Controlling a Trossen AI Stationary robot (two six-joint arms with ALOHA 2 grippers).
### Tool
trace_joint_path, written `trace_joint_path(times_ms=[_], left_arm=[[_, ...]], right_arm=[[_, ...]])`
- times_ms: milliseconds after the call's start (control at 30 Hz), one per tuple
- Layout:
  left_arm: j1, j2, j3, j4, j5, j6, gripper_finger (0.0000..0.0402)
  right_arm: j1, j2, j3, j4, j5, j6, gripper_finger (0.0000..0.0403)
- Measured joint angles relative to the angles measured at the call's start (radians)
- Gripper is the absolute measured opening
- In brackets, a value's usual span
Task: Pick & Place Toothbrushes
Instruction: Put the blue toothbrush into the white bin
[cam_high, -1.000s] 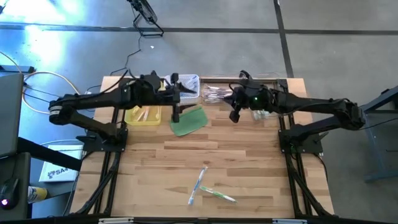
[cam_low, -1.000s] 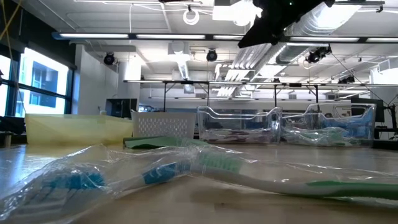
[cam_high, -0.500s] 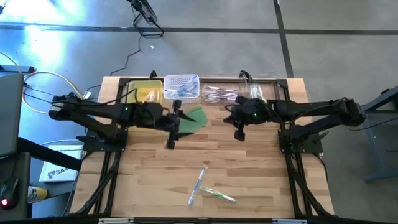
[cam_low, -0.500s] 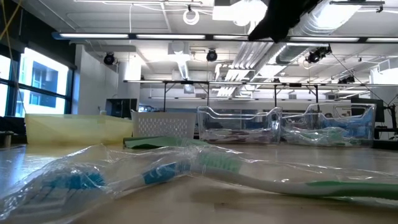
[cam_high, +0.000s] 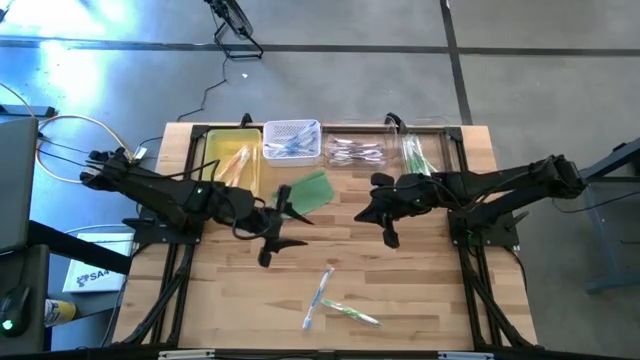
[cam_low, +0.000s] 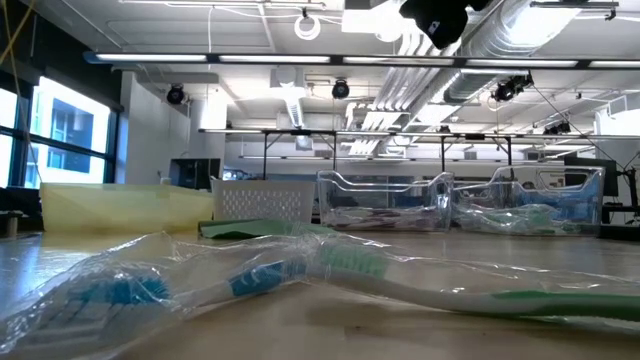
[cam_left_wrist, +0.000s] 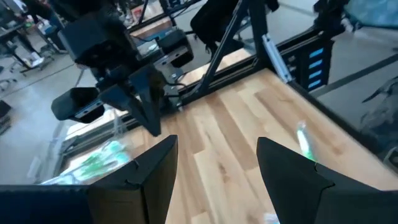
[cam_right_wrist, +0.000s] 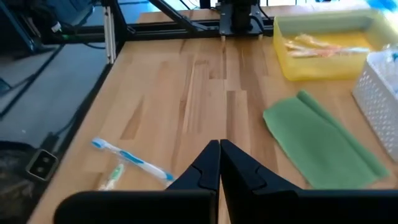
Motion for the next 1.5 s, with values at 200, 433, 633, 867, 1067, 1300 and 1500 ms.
trace_joint_path(times_ms=[200, 433, 633, 867, 1067, 1300, 1500], left_arm=[[-0.004, -0.002, 0.000, 0.000, 0.003, -0.070, 0.0213], [-0.007, -0.003, 0.000, -0.004, 0.002, -0.071, 0.0213], [-0.073, -0.003, 0.000, -0.018, -0.108, -0.062, 0.0213], [-0.173, -0.003, 0.000, -0.080, -0.323, -0.047, 0.0213], [-0.194, -0.003, 0.000, -0.081, -0.364, -0.048, 0.0213], [-0.191, 0.017, 0.002, -0.047, -0.352, -0.023, 0.0213], [-0.191, 0.070, 0.001, -0.002, -0.335, -0.025, 0.0213]], right_arm=[[0.000, -0.007, 0.000, -0.001, 0.005, 0.038, 0.0003], [0.064, -0.060, 0.000, 0.047, 0.122, -0.024, 0.0003], [0.131, -0.119, 0.000, 0.077, 0.214, -0.087, 0.0003], [0.177, -0.219, -0.082, 0.117, 0.273, -0.083, 0.0003], [0.210, -0.330, -0.243, 0.284, 0.297, -0.061, 0.0003], [0.247, -0.430, -0.424, 0.604, 0.229, -0.094, 0.0003], [0.266, -0.473, -0.551, 0.845, 0.105, -0.095, 0.0003]])
